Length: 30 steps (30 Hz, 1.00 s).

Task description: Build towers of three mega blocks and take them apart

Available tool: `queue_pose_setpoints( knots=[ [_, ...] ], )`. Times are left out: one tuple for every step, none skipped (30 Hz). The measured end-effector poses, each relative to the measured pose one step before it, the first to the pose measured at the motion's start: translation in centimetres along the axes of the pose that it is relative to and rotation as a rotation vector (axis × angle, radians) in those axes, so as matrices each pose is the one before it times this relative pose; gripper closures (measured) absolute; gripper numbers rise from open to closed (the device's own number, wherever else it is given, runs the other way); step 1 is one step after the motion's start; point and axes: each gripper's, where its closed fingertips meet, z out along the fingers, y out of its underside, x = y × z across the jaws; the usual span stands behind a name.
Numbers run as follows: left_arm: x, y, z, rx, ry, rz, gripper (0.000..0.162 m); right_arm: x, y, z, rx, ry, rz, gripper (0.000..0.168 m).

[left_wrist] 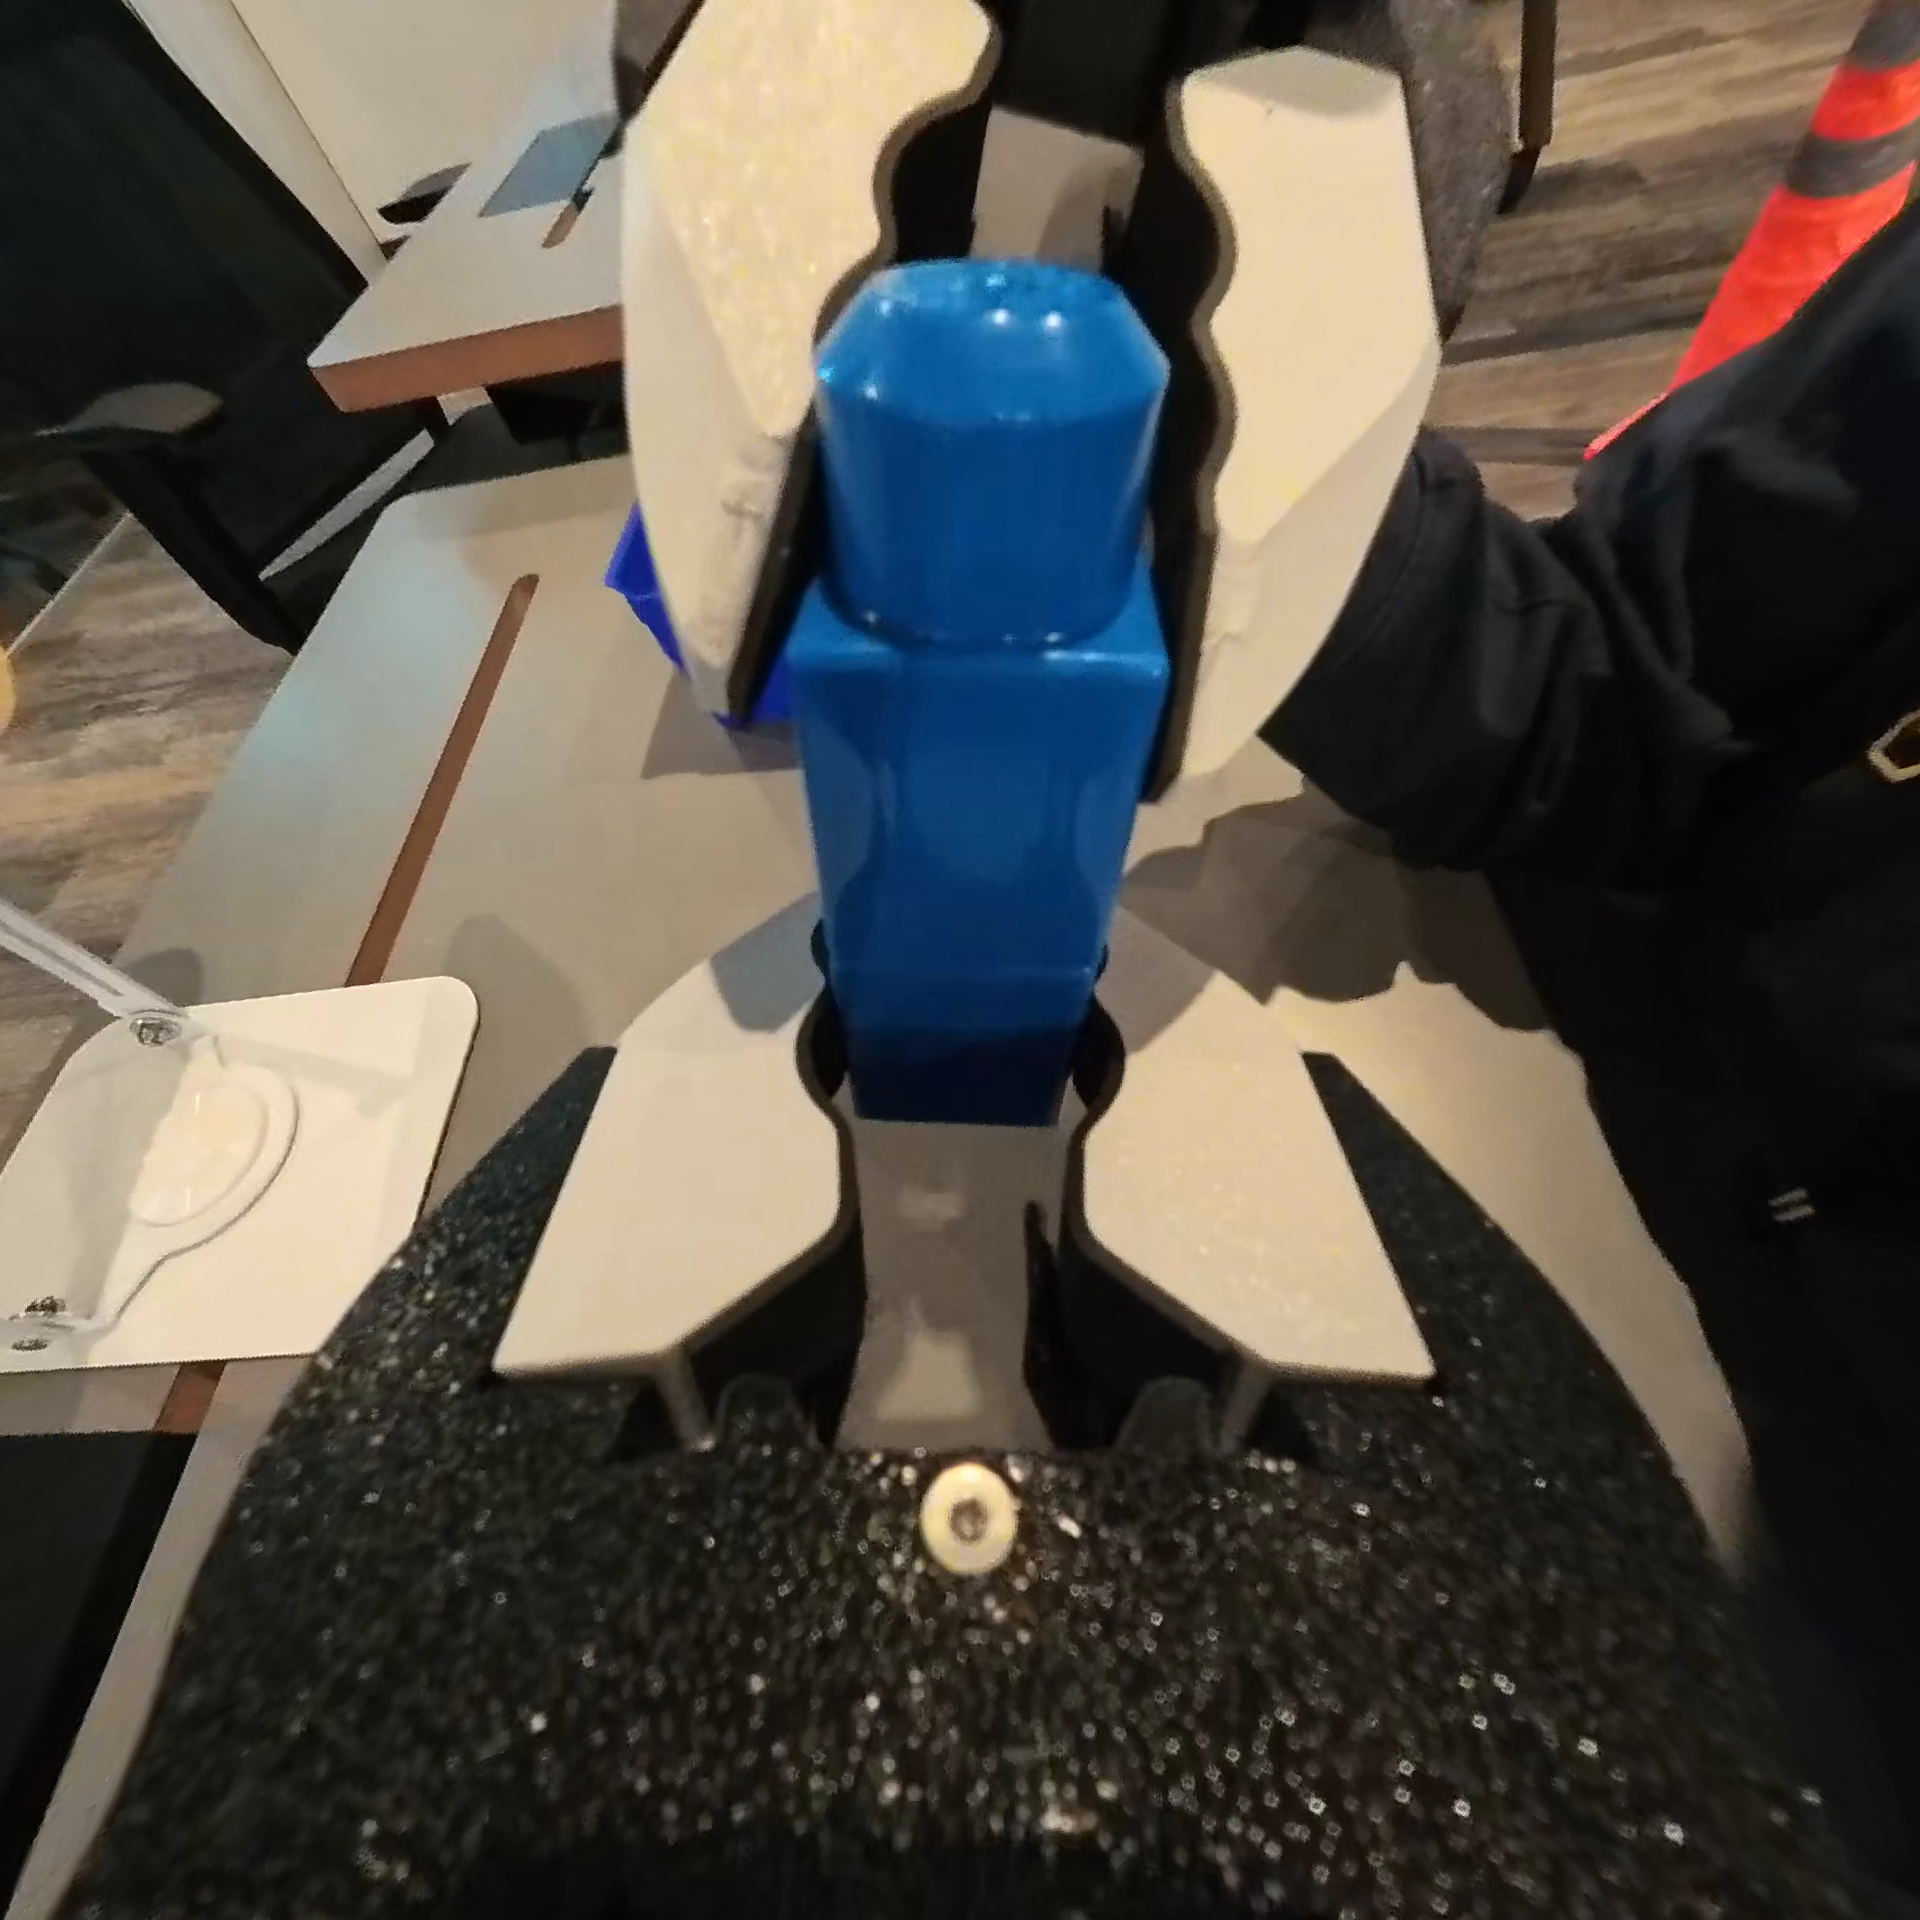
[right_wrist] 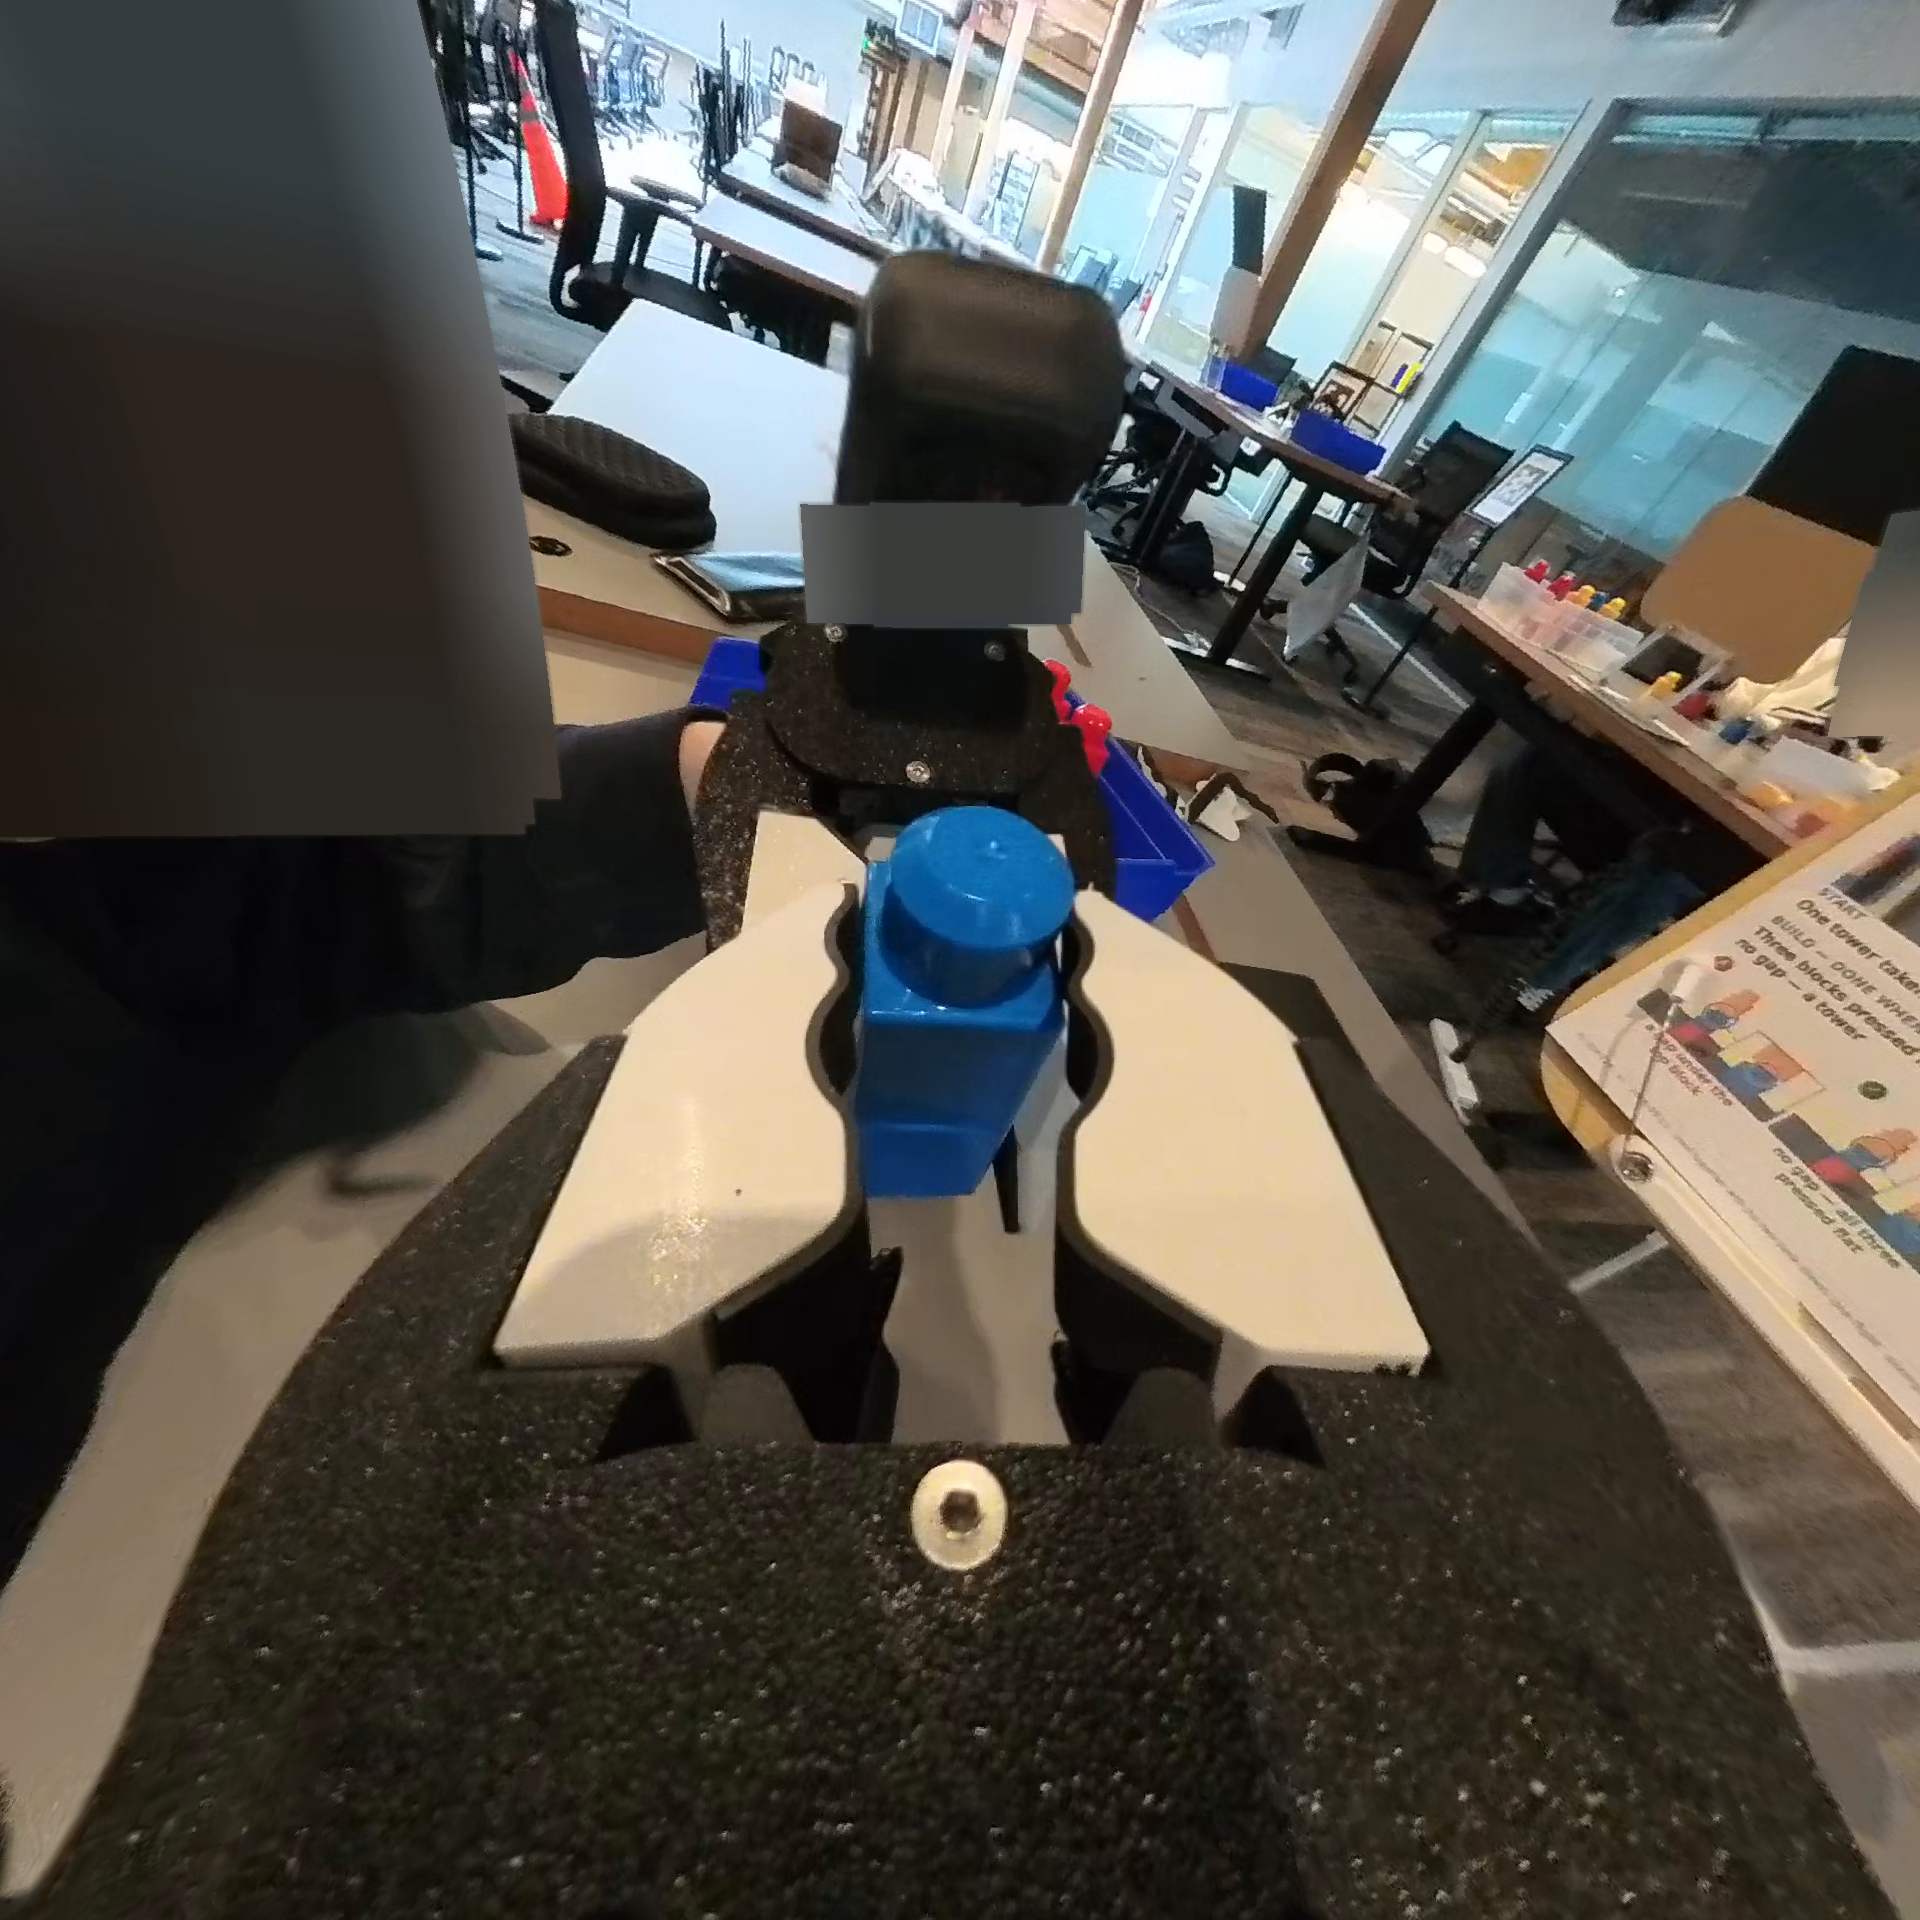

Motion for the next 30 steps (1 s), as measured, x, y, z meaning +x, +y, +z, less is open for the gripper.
queue_pose_setpoints(
  knots=[
    [-0.041,-0.137,-0.042,0.0086,-0.0008,-0.0085,0.121,0.123,-0.082,-0.058,0.0008,0.0135,-0.0193,0.132],
    [-0.028,-0.094,-0.03,0.0044,-0.0009,-0.0082,0.121,0.102,-0.104,-0.024,-0.0001,0.0204,-0.036,0.132],
    [0.029,-0.034,-0.007,0.001,0.0027,-0.0038,0.121,0.063,-0.117,-0.011,-0.0005,0.025,-0.0507,0.13],
    [0.044,0.009,-0.005,-0.0008,0.002,-0.0012,0.121,-0.013,-0.111,0.008,-0.0026,0.0233,-0.0557,0.13],
    [-0.034,0.015,-0.018,-0.0019,-0.0032,-0.0012,0.121,0.019,-0.124,0.022,-0.008,0.025,-0.0524,0.13],
    [-0.029,0.007,-0.028,-0.0011,-0.0017,-0.0047,0.121,-0.045,-0.117,0.04,-0.01,0.022,-0.0526,0.13],
    [0.046,0.008,-0.018,0.0003,0.0038,-0.0019,0.12,-0.136,-0.17,0.051,-0.0052,0.0156,-0.0517,0.13],
    [0.061,0.007,-0.026,-0.0005,0.002,0.0039,0.12,-0.123,-0.141,0.043,-0.0051,0.0136,-0.0468,0.13],
    [-0.032,0.05,-0.037,-0.0044,-0.0056,0.0028,0.12,-0.099,-0.124,0.032,-0.0043,0.0141,-0.0477,0.13],
    [-0.211,0.18,-0.036,-0.015,-0.0147,-0.015,0.121,-0.013,-0.343,-0.033,0.0107,0.0258,-0.07,0.133],
    [-0.263,0.294,-0.028,-0.0184,-0.0033,-0.0431,0.121,0.292,-0.282,-0.079,0.0014,0.0601,-0.1089,0.133],
    [-0.123,0.161,-0.024,-0.0003,0.0162,-0.0434,0.121,0.137,-0.164,-0.07,-0.0132,0.0437,-0.0932,0.133],
    [-0.114,0.108,-0.048,0.0113,0.0171,-0.025,0.121,0.272,0.071,-0.043,-0.0333,0.0336,-0.0535,0.133],
    [-0.19,0.175,-0.059,0.0053,0.0057,-0.0121,0.121,0.48,0.463,-0.089,-0.0568,0.0339,-0.0294,0.133],
    [-0.226,0.151,-0.076,-0.0013,-0.0049,-0.0051,0.121,0.318,0.667,-0.166,-0.0556,0.0154,-0.0178,0.133],
    [-0.173,0.077,-0.108,-0.0014,-0.01,0.0018,0.121,0.35,0.782,-0.263,-0.0477,0.0119,-0.002,0.133],
    [-0.127,-0.03,-0.123,0.0023,-0.0113,0.0083,0.121,0.431,0.941,-0.353,-0.0442,0.0093,0.0166,0.133],
    [-0.067,-0.052,-0.127,0.0034,-0.009,0.0095,0.121,0.345,1.174,-0.417,-0.0486,-0.0054,0.0342,0.132],
    [-0.075,-0.038,-0.137,0.0023,-0.0082,0.0077,0.121,0.101,1.424,-0.436,-0.0551,-0.0251,0.0473,0.132],
    [-0.117,-0.035,-0.124,0.0024,-0.0105,0.0066,0.121,0.024,1.649,-0.457,-0.0611,-0.0303,0.052,0.132],
    [-0.138,-0.015,-0.117,0.0025,-0.0101,0.0045,0.121,0.36,1.785,-0.464,-0.063,-0.0057,0.046,0.132],
    [-0.123,0.008,-0.096,0.0018,-0.0068,0.0013,0.121,0.595,1.939,-0.461,-0.065,0.0096,0.0418,0.132],
    [-0.098,0.026,-0.089,0.0009,-0.0047,-0.0013,0.121,0.628,2.187,-0.461,-0.0767,0.0099,0.0458,0.132],
    [-0.093,0.028,-0.067,0.0008,-0.0045,-0.0016,0.121,0.775,2.407,-0.453,-0.0873,0.0189,0.0498,0.132],
    [-0.086,0.031,-0.069,0.0005,-0.0036,-0.0011,0.121,0.921,2.551,-0.38,-0.0904,0.0271,0.0547,0.132],
    [-0.043,0.025,-0.04,-0.0005,-0.0016,-0.0009,0.121,0.805,2.664,-0.238,-0.0907,0.0173,0.0649,0.132],
    [-0.008,0.039,-0.032,-0.0013,-0.0001,-0.0003,0.121,0.592,2.693,-0.045,-0.0892,-0.0003,0.0761,0.132],
    [-0.021,0.027,-0.028,-0.0013,-0.0008,0.0002,0.121,0.84,2.616,0.122,-0.0853,0.0102,0.0762,0.132],
    [-0.012,0.03,0.009,-0.0012,-0.0009,0.0001,0.121,1.22,2.529,0.218,-0.0835,0.0345,0.0687,0.132],
    [0.002,0.017,0.036,-0.0012,0.0008,-0.0001,0.121,1.342,2.375,0.283,-0.0821,0.0429,0.0577,0.133]
  ],
)
